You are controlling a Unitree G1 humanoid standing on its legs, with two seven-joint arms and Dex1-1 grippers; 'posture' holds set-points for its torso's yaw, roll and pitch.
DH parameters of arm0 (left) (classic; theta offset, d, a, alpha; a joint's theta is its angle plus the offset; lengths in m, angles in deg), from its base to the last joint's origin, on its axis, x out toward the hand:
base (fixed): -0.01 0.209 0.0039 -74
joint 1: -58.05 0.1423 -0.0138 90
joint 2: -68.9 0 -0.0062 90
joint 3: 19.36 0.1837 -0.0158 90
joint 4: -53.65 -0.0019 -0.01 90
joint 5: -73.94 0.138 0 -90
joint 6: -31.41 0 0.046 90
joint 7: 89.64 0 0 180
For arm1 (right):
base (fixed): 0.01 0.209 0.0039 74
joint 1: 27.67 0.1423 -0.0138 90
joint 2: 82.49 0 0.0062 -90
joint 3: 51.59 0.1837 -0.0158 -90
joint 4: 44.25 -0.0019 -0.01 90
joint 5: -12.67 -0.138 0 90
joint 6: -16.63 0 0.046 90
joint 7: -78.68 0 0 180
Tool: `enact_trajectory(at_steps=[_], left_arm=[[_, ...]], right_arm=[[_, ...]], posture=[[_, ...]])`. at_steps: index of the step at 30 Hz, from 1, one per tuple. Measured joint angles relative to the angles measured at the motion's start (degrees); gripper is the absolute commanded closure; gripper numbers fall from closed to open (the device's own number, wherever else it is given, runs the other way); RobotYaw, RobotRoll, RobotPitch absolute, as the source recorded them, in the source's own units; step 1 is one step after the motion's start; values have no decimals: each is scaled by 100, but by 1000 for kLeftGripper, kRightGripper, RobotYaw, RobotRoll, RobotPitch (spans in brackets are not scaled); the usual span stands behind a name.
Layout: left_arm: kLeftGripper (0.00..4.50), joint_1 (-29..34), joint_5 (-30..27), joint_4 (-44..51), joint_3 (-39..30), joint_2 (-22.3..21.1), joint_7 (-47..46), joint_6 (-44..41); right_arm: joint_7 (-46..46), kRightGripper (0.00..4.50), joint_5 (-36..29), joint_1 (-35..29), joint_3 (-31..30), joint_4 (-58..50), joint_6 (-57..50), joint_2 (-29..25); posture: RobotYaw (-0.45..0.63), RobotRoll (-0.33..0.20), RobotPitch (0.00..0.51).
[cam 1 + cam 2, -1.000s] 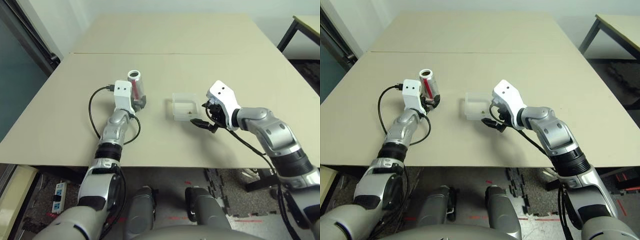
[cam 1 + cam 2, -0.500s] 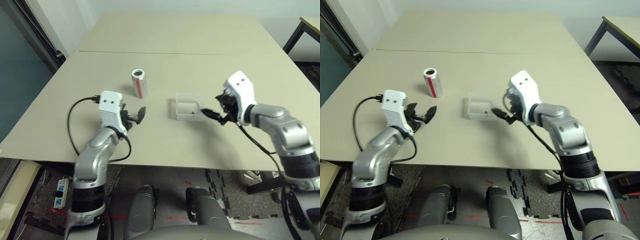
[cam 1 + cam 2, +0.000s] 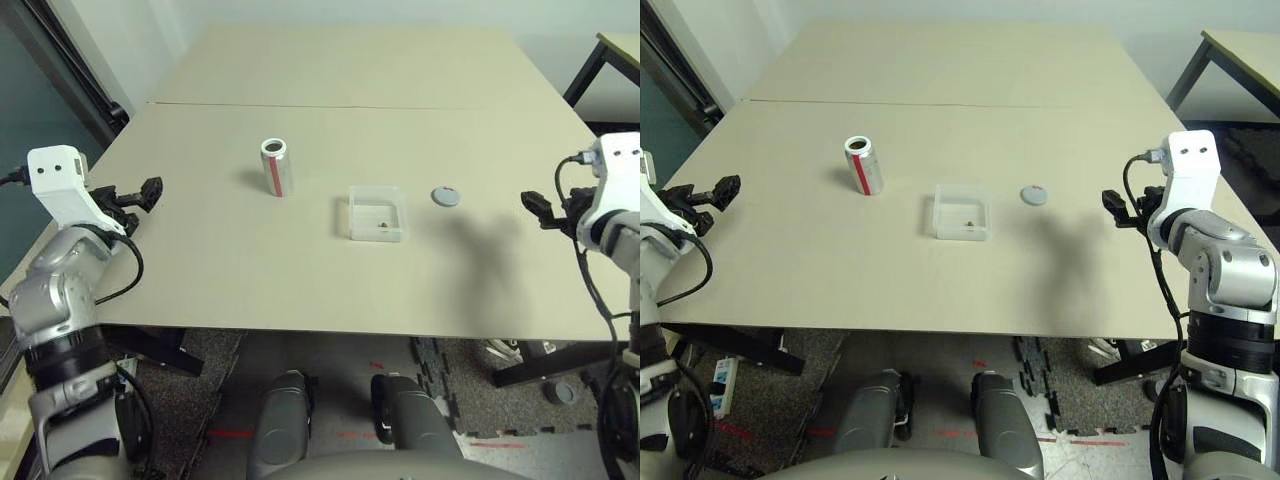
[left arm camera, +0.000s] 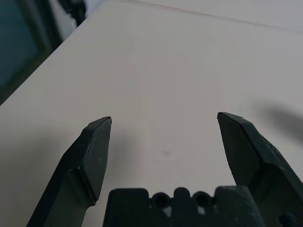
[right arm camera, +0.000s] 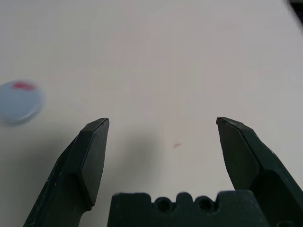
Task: Pour the medicine from the bottle into the box.
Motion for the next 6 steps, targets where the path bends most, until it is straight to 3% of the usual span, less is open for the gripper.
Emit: enact_trajectory(at_steps=[6], left_arm=[[17, -416, 205, -1523, 400, 36, 125, 844]], right_arm=[[127, 0, 118, 415, -182, 1325, 878, 53]], posture=[[119, 0, 115]])
